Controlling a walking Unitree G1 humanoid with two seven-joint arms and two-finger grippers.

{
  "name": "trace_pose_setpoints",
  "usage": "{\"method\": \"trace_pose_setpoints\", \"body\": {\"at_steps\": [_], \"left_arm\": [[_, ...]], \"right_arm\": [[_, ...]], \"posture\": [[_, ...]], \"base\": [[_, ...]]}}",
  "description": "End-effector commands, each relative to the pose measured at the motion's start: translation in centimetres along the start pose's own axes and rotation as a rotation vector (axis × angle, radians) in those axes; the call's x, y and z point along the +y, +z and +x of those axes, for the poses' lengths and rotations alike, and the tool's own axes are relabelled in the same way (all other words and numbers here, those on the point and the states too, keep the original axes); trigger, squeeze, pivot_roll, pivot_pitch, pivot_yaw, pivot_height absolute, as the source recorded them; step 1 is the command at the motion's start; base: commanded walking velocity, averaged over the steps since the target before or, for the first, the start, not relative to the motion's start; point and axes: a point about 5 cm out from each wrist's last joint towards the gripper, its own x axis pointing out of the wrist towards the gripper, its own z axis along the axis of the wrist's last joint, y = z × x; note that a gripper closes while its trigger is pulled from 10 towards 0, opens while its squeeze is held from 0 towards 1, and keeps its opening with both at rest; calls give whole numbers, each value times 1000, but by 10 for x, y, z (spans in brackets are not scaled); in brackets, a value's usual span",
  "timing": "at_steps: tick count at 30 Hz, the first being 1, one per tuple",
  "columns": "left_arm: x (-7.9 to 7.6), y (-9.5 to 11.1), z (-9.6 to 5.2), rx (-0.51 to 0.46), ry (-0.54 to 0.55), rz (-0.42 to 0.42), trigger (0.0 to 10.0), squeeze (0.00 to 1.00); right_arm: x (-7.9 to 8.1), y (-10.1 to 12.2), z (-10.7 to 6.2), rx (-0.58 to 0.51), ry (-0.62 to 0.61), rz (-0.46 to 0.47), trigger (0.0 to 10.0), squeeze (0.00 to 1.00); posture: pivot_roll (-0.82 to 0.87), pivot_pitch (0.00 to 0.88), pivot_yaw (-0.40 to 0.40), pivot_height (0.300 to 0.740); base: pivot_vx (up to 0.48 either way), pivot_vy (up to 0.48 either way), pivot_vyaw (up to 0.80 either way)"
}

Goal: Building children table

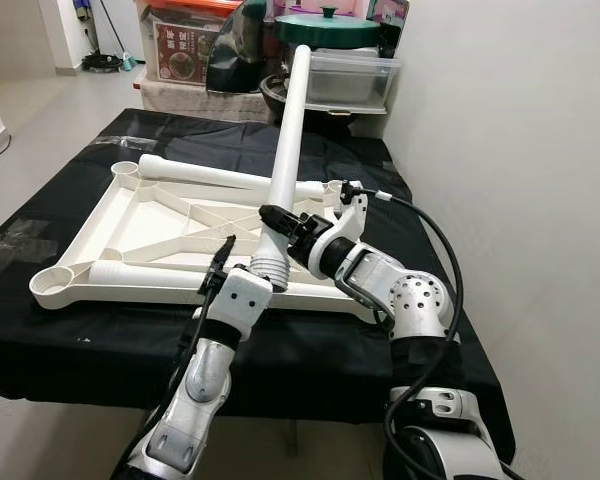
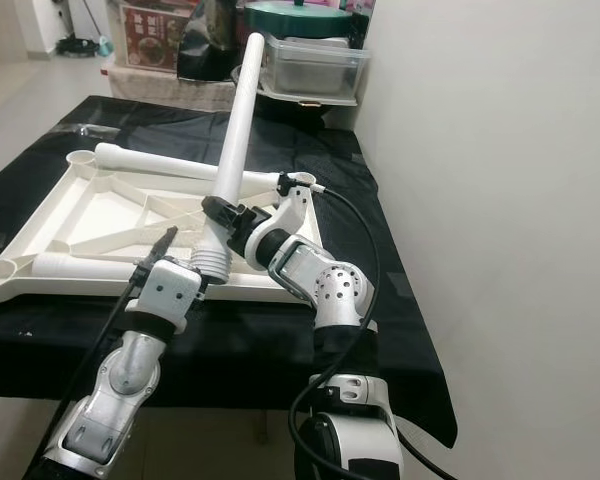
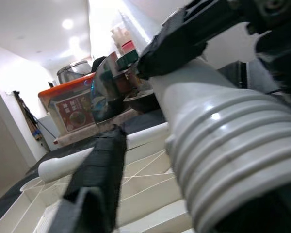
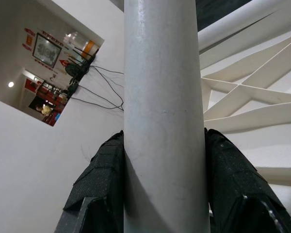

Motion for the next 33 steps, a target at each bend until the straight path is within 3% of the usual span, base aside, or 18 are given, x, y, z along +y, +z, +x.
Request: {"method": "trace_pose_setpoints", "body": {"at_steps": [1,12,13,15,16,21,22,23,28,29,33], "left_arm": [[2,-9,-2,36,13,32,0,0],[4,-9,-5,18,20,48,0,0],[5,-10,-6,18,20,52,0,0],[5,-10,-6,17,20,55,0,0],[7,-11,-7,16,23,60,0,0],[10,-10,-9,12,21,64,0,0],[10,-9,-9,8,14,62,0,0],[10,-8,-9,5,7,60,0,0],[10,-6,-10,2,-15,57,0,0],[10,-5,-13,-6,-43,62,10000,0],[9,-2,-17,-17,-86,66,10000,0]], "right_arm": [[6,-55,7,59,64,219,0,0],[7,-53,6,57,68,222,0,0],[7,-53,6,54,65,215,2980,0],[7,-53,6,51,62,210,2980,0],[7,-52,6,47,64,214,10000,0],[7,-49,6,30,75,245,10000,0],[8,-47,6,24,88,249,10000,439],[9,-45,5,18,107,251,10000,1000],[11,-43,5,15,129,253,10000,1000],[11,-41,6,20,136,251,10000,0],[11,-37,6,29,153,238,10000,0]], "posture": [[141,0,-112,740],[143,0,-114,740],[144,0,-113,740],[144,0,-113,740],[146,0,-112,740],[146,0,-112,740],[146,0,-112,740],[146,0,-112,740],[155,0,-112,740],[155,0,-108,740],[158,0,-111,740]], "base": [[0,0,0],[0,0,0],[0,0,0],[0,0,0],[0,0,0],[0,0,0],[0,0,0],[0,0,0],[0,0,0],[0,0,0],[0,0,0]]}}
